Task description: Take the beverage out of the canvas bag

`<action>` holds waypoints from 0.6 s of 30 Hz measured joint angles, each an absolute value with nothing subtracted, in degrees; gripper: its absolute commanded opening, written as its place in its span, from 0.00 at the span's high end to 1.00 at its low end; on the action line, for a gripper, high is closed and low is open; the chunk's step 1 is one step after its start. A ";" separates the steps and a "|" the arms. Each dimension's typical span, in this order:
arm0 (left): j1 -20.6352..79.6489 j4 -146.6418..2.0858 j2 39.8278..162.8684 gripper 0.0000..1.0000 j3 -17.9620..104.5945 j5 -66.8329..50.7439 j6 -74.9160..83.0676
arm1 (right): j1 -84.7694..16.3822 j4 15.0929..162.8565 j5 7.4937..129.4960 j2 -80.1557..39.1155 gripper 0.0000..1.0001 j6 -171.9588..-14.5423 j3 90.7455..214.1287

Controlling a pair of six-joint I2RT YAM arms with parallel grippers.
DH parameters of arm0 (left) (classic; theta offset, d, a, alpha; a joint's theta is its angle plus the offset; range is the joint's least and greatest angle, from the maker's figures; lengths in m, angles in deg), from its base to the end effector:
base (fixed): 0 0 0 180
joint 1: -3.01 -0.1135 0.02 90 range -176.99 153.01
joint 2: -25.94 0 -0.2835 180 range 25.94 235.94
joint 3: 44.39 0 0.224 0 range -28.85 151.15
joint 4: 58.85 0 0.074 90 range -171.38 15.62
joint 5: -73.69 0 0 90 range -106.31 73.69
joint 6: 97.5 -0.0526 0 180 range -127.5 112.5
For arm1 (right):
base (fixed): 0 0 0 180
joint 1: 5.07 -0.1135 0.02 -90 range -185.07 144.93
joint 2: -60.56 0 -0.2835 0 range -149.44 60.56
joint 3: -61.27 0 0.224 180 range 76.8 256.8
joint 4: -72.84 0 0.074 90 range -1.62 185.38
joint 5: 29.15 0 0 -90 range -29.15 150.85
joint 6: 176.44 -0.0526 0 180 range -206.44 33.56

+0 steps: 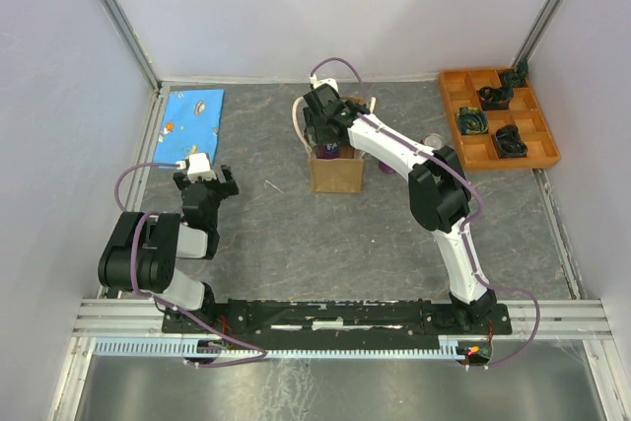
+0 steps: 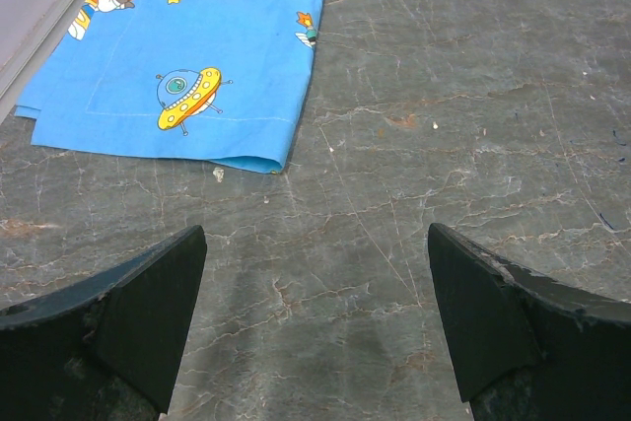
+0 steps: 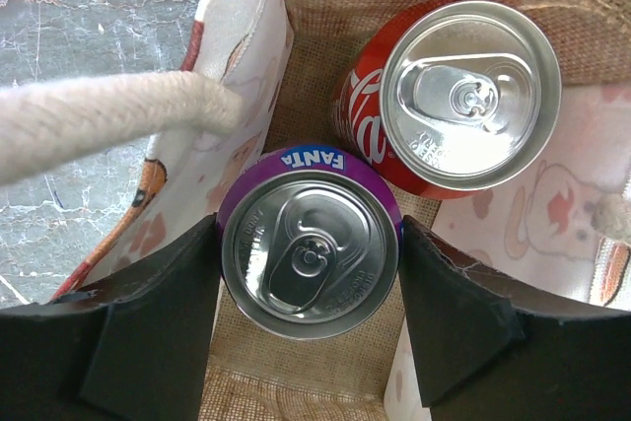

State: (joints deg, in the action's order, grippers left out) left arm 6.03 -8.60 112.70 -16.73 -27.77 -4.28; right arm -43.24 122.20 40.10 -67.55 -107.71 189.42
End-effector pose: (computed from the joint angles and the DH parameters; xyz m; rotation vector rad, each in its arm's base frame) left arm 0.2433 -0.0024 0.1850 -0.1505 1.7164 0.0920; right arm 0.4040 0.2939 0.2433 -0.1879 2.3524 0.0583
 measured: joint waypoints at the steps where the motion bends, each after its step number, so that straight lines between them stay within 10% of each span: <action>1: 6.03 -8.60 112.70 0.01 -16.73 -27.77 -4.28 | -43.22 122.16 40.19 -67.60 0.61 -107.67 189.49; 5: 6.03 -8.60 112.70 0.01 -16.73 -27.77 -4.28 | -43.20 122.05 40.21 -67.66 1.00 -107.63 189.53; 18: 6.03 -8.60 112.70 0.01 -16.73 -27.75 -4.28 | -43.13 121.59 41.43 -67.44 1.00 -105.55 189.53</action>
